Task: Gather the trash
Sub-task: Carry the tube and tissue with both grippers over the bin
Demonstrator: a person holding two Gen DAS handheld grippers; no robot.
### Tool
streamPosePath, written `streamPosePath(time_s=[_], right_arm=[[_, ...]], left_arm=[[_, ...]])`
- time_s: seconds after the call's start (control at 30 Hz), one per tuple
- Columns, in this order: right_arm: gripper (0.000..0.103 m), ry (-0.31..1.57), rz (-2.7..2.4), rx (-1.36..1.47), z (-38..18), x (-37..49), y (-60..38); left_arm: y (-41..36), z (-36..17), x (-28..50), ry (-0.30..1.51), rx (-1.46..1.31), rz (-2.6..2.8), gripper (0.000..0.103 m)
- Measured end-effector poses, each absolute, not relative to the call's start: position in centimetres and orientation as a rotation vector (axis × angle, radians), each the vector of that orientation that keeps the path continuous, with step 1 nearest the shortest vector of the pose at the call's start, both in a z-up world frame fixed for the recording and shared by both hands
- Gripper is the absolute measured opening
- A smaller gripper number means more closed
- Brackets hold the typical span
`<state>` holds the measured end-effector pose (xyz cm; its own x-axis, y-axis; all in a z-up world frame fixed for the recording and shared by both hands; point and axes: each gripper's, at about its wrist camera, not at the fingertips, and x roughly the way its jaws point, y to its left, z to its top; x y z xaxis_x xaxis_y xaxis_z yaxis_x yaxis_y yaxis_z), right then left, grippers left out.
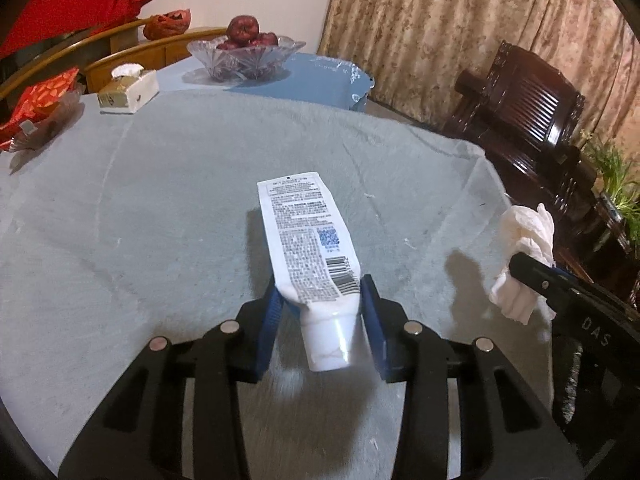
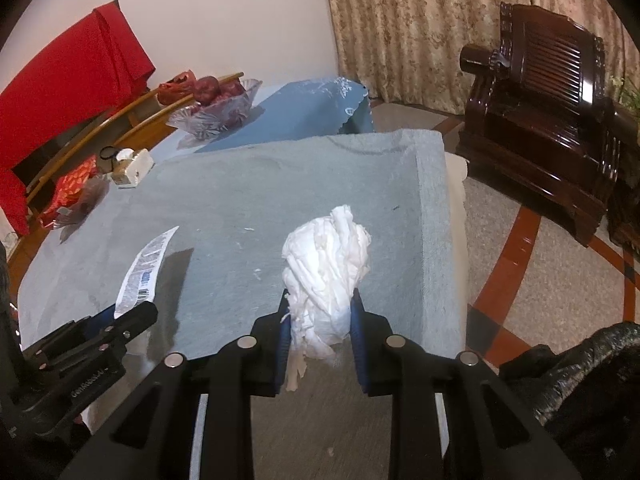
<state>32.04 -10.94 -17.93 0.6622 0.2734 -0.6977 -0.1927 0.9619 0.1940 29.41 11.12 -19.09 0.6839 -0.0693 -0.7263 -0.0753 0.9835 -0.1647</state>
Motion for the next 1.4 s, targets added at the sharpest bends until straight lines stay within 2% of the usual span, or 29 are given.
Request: streamPosePath(time_s=[0.4, 0.9, 1.4], right_arm=[[0.027, 0.748, 0.280, 0.085, -14.6, 27.7, -11.3], [0.027, 0.733, 0.300, 0.091, -13.1, 23.0, -12.1], [0.027, 0.664, 0.231, 0.122, -10.1, 18.9, -17.5]], left_arm=[[9.7, -15.4, 25.5, 0.777, -0.168, -0.047, 0.034], [8.1, -14.0, 21.4, 0.782, -0.162, -0.097, 0.033], [3.3, -11.2, 18.4, 0.744, -0.131, -0.196, 0.033]])
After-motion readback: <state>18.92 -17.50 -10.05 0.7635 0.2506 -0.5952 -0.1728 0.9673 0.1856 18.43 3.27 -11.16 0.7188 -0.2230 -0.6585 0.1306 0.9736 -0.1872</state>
